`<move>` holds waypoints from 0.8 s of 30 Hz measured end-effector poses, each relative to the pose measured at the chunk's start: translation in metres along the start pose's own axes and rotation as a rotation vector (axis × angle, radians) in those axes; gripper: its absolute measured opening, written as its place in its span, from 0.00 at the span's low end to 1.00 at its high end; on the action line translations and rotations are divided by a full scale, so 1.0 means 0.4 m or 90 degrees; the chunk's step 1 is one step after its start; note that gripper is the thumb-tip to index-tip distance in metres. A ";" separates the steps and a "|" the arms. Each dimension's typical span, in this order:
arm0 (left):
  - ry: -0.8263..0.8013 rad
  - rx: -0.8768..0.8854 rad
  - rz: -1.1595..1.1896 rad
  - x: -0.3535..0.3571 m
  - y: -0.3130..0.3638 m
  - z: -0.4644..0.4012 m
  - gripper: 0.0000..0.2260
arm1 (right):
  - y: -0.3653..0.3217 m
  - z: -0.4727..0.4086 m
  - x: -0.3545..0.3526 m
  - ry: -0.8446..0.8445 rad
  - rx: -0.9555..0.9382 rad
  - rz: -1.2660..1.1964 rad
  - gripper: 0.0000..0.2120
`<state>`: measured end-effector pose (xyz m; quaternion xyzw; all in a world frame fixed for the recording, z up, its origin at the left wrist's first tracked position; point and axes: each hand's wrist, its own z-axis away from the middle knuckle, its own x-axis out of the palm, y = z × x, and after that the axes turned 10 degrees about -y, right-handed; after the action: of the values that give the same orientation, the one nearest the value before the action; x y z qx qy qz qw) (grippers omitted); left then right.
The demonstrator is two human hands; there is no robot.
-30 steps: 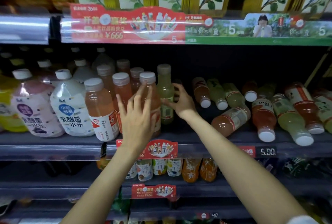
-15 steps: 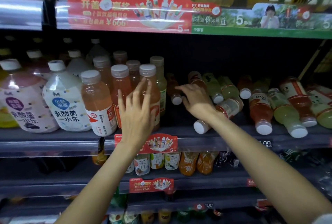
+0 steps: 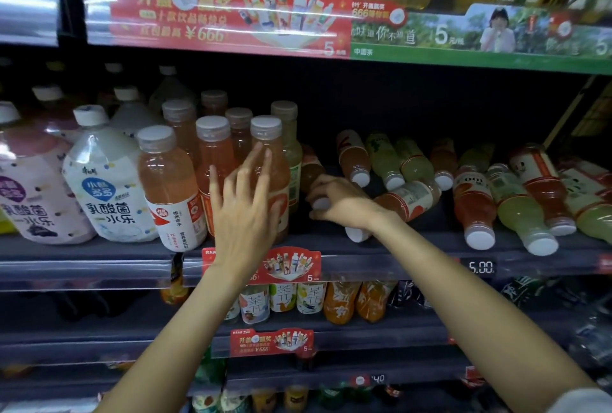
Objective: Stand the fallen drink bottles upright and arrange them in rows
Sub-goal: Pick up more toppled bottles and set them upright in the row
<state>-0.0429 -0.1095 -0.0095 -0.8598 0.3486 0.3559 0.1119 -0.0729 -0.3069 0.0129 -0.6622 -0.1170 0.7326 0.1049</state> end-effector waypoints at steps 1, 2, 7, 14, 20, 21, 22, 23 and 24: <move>0.002 -0.001 0.000 0.001 0.000 0.000 0.30 | -0.016 0.012 0.000 -0.015 -0.006 -0.011 0.18; 0.004 -0.002 0.001 0.002 0.001 -0.001 0.30 | -0.032 0.023 0.002 -0.038 -0.011 0.001 0.21; 0.009 0.000 0.006 0.005 0.002 -0.002 0.30 | -0.087 0.064 0.034 -0.024 0.023 0.119 0.26; 0.008 0.011 0.012 0.000 -0.002 -0.001 0.33 | -0.087 0.126 0.048 0.254 -0.039 0.256 0.20; 0.031 0.023 0.085 -0.014 0.014 -0.004 0.29 | -0.106 0.171 -0.028 0.498 -0.092 0.079 0.23; 0.041 0.033 0.093 -0.016 0.024 -0.008 0.27 | -0.118 0.171 -0.041 0.510 -0.100 0.007 0.23; 0.048 0.042 0.095 -0.017 0.033 -0.013 0.26 | -0.129 0.167 -0.052 0.520 -0.106 -0.071 0.22; 0.049 0.046 0.092 -0.018 0.042 -0.020 0.26 | -0.135 0.160 -0.064 0.528 -0.103 -0.143 0.20; 0.046 0.045 0.086 -0.018 0.048 -0.027 0.26 | -0.138 0.150 -0.076 0.531 -0.089 -0.205 0.19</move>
<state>-0.0538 -0.1246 0.0044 -0.8420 0.4223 0.3188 0.1053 -0.1296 -0.2657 0.0646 -0.8796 -0.2152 0.3681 0.2108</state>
